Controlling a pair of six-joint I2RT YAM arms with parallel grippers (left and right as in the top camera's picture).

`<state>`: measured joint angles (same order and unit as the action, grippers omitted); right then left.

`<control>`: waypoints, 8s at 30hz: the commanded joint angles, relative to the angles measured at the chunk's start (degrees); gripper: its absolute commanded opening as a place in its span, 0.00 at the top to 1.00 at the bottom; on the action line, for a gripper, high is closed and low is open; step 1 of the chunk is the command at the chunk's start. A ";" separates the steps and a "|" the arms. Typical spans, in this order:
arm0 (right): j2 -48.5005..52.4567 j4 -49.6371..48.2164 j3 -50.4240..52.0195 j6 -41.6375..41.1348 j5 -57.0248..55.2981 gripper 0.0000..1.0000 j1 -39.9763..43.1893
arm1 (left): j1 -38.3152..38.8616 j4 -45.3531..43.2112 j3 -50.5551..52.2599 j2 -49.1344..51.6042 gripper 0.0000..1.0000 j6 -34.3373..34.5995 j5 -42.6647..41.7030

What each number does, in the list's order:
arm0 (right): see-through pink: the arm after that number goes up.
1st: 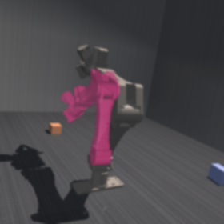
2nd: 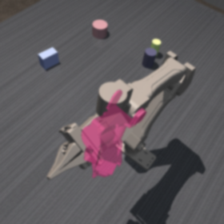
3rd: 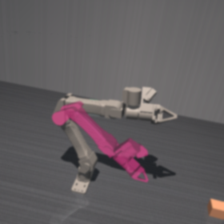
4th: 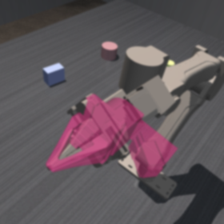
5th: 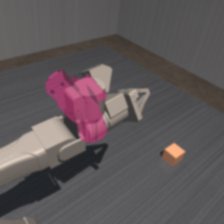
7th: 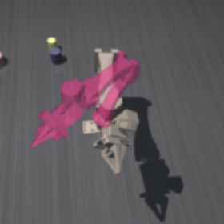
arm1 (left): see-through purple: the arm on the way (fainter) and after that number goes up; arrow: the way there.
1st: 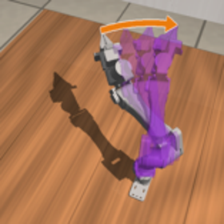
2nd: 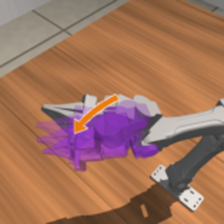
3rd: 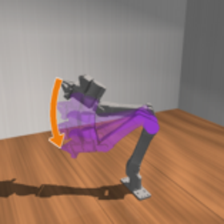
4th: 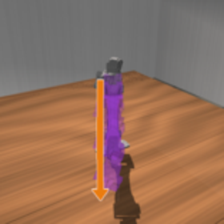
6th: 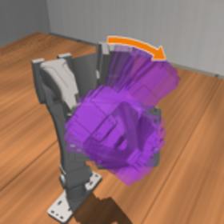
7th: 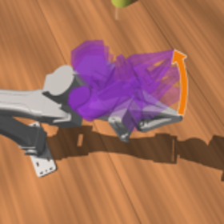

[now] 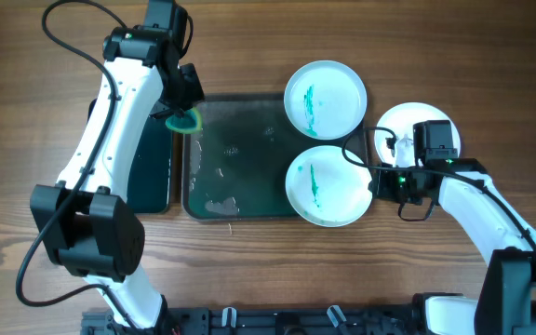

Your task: Clean dirty plates on tray and stack at the side

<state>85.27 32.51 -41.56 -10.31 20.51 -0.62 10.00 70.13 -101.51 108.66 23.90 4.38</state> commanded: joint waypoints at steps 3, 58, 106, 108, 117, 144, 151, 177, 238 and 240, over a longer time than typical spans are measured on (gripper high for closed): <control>0.50 -0.24 0.72 -2.43 -0.52 0.96 -0.39 | -0.11 -0.02 -0.48 0.00 0.96 0.76 -0.70; 23.61 -21.07 -16.87 -29.49 -3.63 0.96 -28.22 | 4.94 -16.68 21.18 0.11 0.96 -4.81 -14.43; 23.76 -19.23 -16.87 -27.15 4.22 0.96 -26.73 | 10.54 -23.28 26.36 8.35 0.96 -8.24 -35.10; 23.76 -19.21 -16.87 -27.17 4.22 0.96 -26.73 | 11.04 -26.34 26.36 8.35 0.96 -4.52 -29.03; 23.78 -19.17 -16.87 -27.15 3.91 0.96 -26.73 | 12.35 -21.29 26.36 8.35 0.96 9.73 21.86; 25.53 -16.76 -16.87 -28.68 5.35 0.96 -24.37 | 17.97 -31.17 26.36 8.37 0.96 -4.55 -17.73; 25.53 -16.65 -16.87 -28.68 5.31 0.95 -24.37 | 13.92 -35.43 26.36 8.37 0.96 2.51 7.06; 25.53 -17.07 -16.87 -28.70 6.45 0.96 -24.37 | 11.30 -27.67 26.38 8.37 0.96 -21.53 -30.32; 0.15 10.47 -25.73 -13.09 -56.61 0.96 -37.09 | -5.70 -14.12 18.69 -6.67 0.96 -5.25 -19.02; 0.11 11.08 -27.23 -10.51 -61.57 0.96 -38.80 | -5.70 -14.12 18.69 -6.67 0.96 -5.27 -19.02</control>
<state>86.74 43.18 -65.06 -25.89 -28.60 -37.08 4.12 56.18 -82.61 102.21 17.93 -14.81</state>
